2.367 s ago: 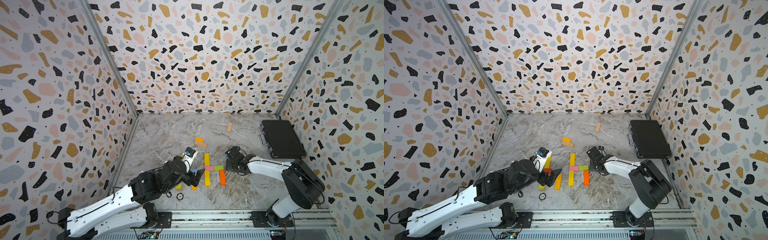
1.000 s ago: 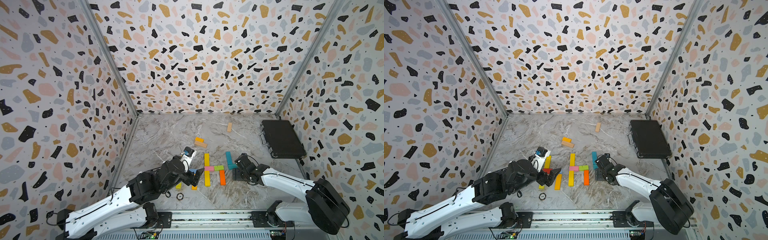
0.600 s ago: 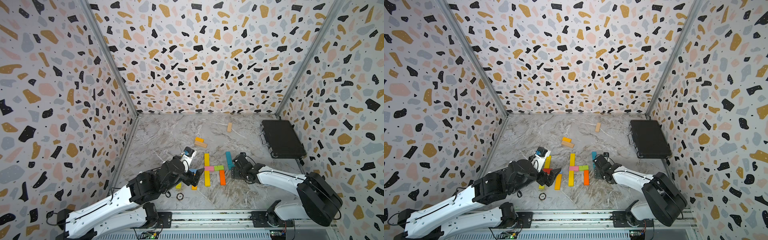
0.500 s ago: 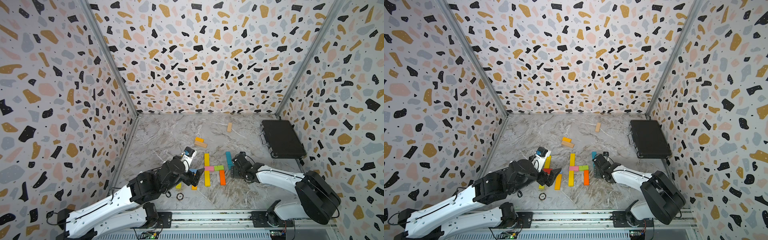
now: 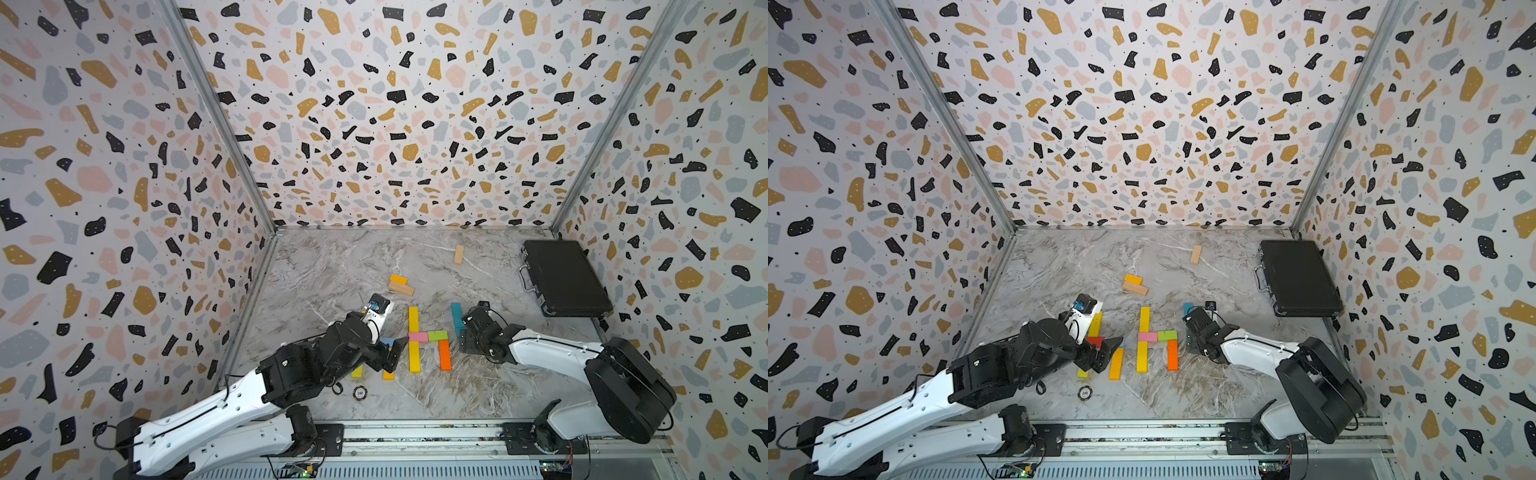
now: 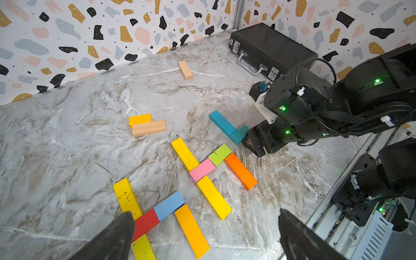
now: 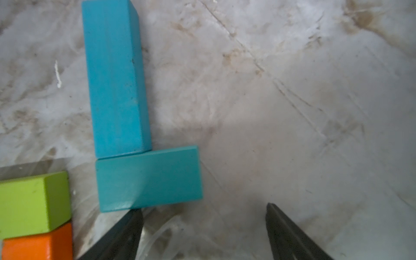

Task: Assemble the letter h with building blocks
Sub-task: Assemble the building block at the center of the board, then pick up the building block from the center of the board.

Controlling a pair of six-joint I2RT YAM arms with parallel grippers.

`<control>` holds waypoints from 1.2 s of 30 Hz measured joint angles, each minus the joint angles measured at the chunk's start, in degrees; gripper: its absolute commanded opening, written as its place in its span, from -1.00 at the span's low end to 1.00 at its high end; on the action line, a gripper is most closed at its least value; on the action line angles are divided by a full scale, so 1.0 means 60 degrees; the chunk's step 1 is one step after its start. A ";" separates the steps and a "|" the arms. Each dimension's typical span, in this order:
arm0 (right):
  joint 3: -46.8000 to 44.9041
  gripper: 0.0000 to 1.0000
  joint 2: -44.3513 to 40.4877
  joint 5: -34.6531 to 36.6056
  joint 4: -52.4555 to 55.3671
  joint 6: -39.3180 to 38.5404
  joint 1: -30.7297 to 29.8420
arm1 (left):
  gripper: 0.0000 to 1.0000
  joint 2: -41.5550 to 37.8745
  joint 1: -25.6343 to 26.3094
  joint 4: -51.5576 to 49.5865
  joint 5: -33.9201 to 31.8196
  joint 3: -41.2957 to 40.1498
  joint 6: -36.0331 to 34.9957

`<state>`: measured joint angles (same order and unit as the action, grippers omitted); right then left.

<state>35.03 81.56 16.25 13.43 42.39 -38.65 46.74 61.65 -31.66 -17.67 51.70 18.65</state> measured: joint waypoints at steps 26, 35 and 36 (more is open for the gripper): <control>0.5337 0.71 0.2659 -0.1311 0.0984 -0.1545 0.2055 | 0.98 -0.0423 -0.0022 -0.0058 0.0368 -0.0346 0.0663; 0.7399 0.72 0.5151 -0.3096 0.0444 -0.3020 0.1027 | 0.98 -0.0936 -0.0033 -0.0226 0.0364 -0.0568 0.0827; 0.7544 0.72 0.5329 -0.3322 0.0353 -0.3111 0.0878 | 0.97 -0.0933 -0.0033 -0.0226 0.0364 -0.0568 0.0827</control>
<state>80.29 113.54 -3.68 15.55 23.73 -33.39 41.15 61.45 -33.01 -15.49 48.29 23.62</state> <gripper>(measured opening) 0.862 0.988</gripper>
